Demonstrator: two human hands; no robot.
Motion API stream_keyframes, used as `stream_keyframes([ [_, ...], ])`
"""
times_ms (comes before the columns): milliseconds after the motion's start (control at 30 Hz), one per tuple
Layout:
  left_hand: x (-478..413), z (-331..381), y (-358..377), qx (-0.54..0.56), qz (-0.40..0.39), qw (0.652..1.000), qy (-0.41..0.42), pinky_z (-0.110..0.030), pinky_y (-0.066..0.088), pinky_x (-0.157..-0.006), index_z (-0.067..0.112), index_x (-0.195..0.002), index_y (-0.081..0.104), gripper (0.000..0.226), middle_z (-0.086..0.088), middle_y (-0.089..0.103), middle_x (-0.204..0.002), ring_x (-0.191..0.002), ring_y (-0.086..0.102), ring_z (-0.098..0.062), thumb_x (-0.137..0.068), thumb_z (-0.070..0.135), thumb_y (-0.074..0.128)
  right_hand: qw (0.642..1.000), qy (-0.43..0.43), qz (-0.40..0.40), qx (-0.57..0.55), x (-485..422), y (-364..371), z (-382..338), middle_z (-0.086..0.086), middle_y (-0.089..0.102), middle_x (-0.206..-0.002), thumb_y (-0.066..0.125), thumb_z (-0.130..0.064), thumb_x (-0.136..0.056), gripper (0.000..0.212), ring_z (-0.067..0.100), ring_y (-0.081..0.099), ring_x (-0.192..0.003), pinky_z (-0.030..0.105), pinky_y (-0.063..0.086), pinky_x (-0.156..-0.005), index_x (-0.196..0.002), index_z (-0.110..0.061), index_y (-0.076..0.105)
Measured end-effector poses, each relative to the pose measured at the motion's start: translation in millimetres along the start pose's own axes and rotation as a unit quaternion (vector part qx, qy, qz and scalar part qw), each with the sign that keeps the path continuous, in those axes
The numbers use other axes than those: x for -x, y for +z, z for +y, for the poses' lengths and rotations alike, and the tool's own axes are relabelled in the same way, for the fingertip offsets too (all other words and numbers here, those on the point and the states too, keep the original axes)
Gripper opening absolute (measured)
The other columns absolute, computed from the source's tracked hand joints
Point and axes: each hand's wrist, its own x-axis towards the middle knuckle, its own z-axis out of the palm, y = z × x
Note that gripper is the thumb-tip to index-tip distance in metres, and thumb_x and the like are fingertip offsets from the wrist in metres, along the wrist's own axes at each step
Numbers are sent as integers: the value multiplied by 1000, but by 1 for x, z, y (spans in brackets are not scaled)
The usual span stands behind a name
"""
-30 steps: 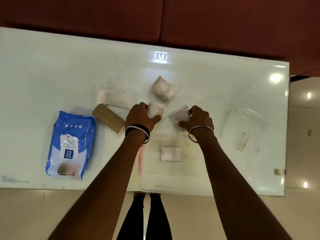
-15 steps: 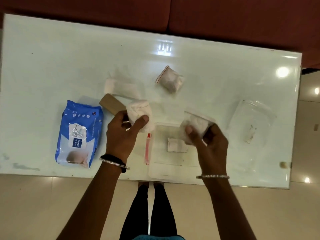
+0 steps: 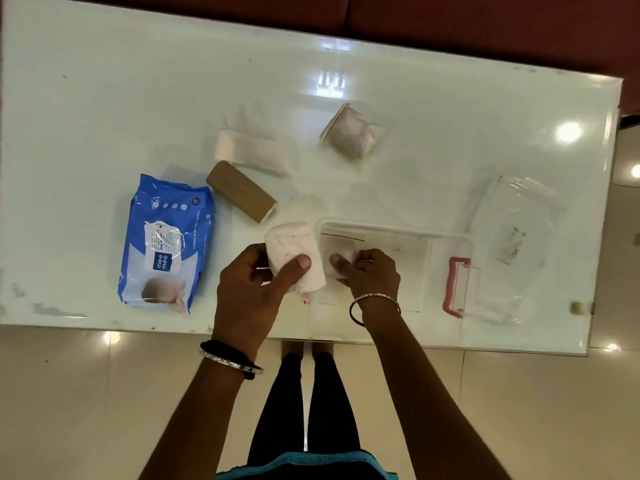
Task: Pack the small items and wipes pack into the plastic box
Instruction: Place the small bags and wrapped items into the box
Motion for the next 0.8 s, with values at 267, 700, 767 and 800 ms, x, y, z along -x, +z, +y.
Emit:
stream_keyframes([
  [267,19,8,10,-96,-23,995,28,-15,58,-64,35,-98,64,54,15,73,-84,-71,70,1,-52,61,77,985,-60,29,157,12,-16,-10,4,70,-103,69,-52,-83,46,17,64,-87,26,47,-78,-107,-13,66],
  [700,37,5,43,-134,-125,982,50,-17,57,-80,28,-117,62,56,10,72,-108,-97,68,0,-66,33,85,987,-4,-131,-96,50,-73,-10,11,75,-107,80,-29,-76,40,30,73,-99,45,60,-85,-112,-14,71],
  [767,34,4,38,-141,-88,984,63,-11,55,-74,28,-111,65,43,13,72,-100,-89,68,3,-72,28,82,998,-6,-55,-37,33,-74,-8,10,75,-106,82,-32,-75,39,27,72,-96,45,61,-84,-108,-16,70],
  [800,32,4,35,-142,-67,985,70,-9,54,-70,27,-107,66,35,14,72,-94,-84,68,4,-75,26,79,1000,-6,-17,1,26,-72,-7,9,74,-107,83,-35,-73,45,26,72,-95,46,60,-84,-110,-14,69],
])
